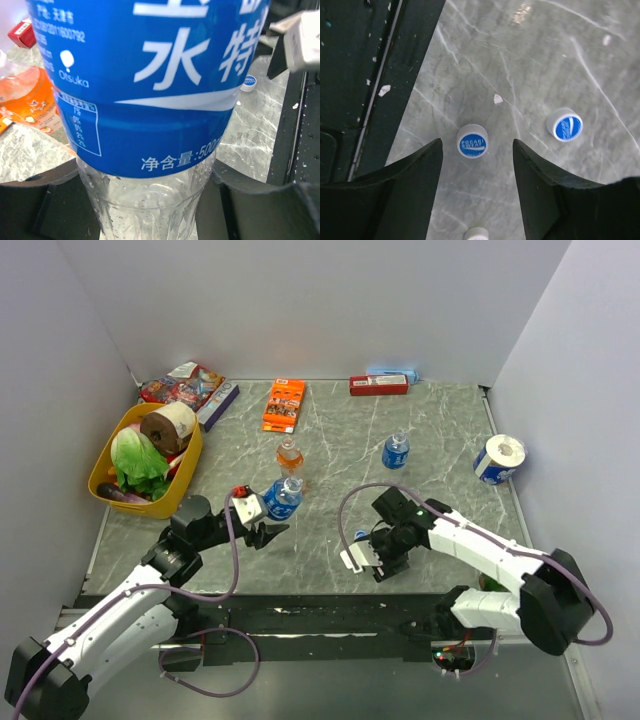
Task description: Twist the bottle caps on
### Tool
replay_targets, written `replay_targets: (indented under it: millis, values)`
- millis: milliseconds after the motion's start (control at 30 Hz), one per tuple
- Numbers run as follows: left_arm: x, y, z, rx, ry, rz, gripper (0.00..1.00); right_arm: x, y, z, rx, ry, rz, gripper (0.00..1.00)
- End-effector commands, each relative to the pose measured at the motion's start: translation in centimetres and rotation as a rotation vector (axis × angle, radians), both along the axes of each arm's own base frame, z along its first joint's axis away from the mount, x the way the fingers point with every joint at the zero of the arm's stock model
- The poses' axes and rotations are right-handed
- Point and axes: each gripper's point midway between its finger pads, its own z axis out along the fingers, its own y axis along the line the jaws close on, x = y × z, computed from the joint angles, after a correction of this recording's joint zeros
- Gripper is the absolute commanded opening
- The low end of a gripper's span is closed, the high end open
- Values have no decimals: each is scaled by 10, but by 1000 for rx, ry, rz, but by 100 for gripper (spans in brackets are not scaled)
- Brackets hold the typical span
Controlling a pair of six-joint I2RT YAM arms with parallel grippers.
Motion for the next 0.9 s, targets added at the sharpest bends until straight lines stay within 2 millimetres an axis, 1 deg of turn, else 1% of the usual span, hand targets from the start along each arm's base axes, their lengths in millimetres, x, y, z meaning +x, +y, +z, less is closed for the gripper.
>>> replay_targets:
  millis: [0, 100, 200, 267, 400, 500, 700, 867]
  values:
    - [6, 0, 19, -36, -64, 22, 1, 18, 6, -8, -10, -89, 112, 62]
    - [6, -1, 20, -38, -60, 21, 1, 13, 1, -17, -47, -58, 133, 60]
    - [6, -1, 20, -37, -57, 17, 1, 7, -2, -18, -45, -45, 135, 59]
    - [6, -2, 19, -34, -57, 13, 1, 7, -1, -16, -31, -68, 135, 59]
    - [6, -4, 20, -42, -57, 5, 2, 2, -11, -24, -54, -72, 133, 59]
    - [7, -5, 21, -43, -61, 3, 2, 1, -15, -31, -73, -69, 125, 59]
    - [6, -4, 19, -36, -54, 3, 3, 7, -13, -35, -78, -75, 91, 58]
    - [6, -4, 18, -37, -51, 0, 3, 8, -14, -36, -85, -75, 85, 54]
